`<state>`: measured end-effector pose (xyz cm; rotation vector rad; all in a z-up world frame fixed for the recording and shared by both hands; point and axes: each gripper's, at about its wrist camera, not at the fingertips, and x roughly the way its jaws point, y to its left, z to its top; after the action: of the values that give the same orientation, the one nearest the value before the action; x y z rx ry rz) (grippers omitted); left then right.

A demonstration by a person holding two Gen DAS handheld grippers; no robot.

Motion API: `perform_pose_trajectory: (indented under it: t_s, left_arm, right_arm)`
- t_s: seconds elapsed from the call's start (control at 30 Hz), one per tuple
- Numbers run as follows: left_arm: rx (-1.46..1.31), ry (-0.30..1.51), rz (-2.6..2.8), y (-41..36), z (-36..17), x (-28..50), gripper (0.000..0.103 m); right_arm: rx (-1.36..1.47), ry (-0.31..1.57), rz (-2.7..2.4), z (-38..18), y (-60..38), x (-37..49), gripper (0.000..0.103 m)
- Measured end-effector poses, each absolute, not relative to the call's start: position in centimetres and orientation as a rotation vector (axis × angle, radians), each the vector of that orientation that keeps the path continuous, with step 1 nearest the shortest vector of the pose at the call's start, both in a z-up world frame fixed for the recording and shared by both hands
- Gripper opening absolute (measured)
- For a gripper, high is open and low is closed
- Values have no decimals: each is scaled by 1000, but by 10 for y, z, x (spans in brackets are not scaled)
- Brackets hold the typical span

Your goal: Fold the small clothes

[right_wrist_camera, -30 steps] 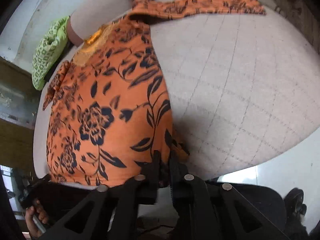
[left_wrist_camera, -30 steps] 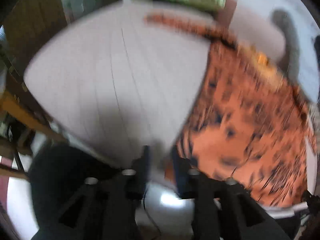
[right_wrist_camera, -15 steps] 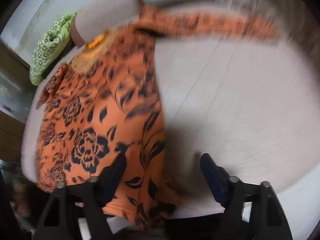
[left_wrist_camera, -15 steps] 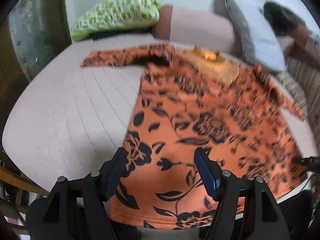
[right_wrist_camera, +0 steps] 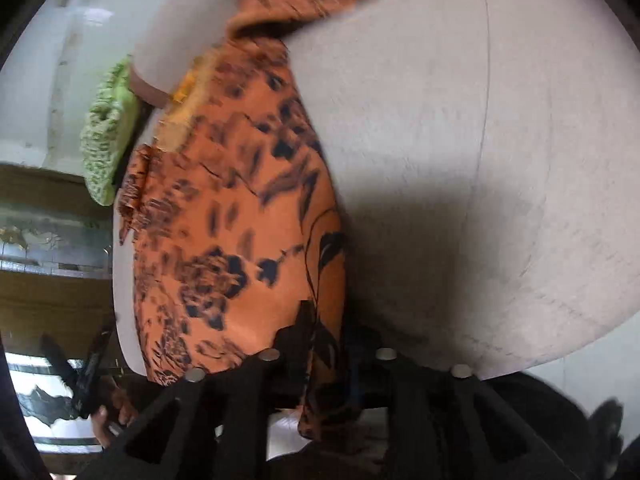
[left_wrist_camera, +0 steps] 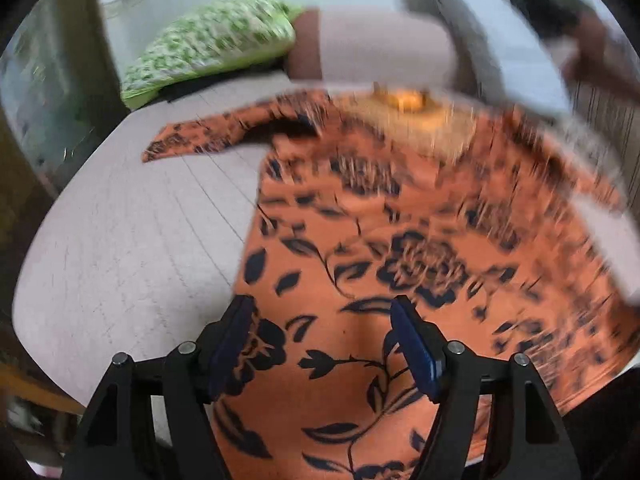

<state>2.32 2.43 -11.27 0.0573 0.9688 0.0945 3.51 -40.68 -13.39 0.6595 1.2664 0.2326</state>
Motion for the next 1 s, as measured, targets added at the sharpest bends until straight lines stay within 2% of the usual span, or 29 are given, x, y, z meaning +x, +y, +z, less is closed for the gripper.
perform_pose_trajectory:
  t_s: [0.03,0.07,0.17,0.3,0.43,0.6,0.63,0.67,0.7,0.73,0.8,1.0]
  left_arm:
    - [81,1016,104,22,-125,28,73]
    - [90,1064,112,22,-137,31,73]
    - [-8,1032,117,32,-132,27,73]
    - [-68,918,113,38,-104,27,74]
    - [-104,884,109,42,-96,41,74]
    - [-113,930,112,45,-112,57,74]
    - [-113,936,111,47,-114,57,74]
    - [-113,939,110,47,-117,57,74]
    - [-113,939,110,49,-119,57,74]
    - [-114,937,115,52,-121,58,74]
    - [-131,921,120,59,-121,56,74]
    - [-230,865,126,87,-119,46,74]
  right_arm:
    - [673,1216,225,-120,-417,34,69]
    - [689,1174,210,-109,-426,37,79]
    - [790,982,125,-83,-479,49,79]
    - [1102,776,-3,-97,-575,92,79]
    - [1146,779,-143,-121,-624,156,77]
    - [1150,780,-304,-141,-654,187,76]
    - [1140,774,-319,-139,-656,193,74]
    - [1105,787,-331,-136,-656,200,51]
    - [1029,817,-347,-132,-652,211,21]
    - [976,867,-345,-131,-649,222,6]
    - [811,894,-356,-109,-629,237,6]
    - [513,705,-70,20,-486,257,6]
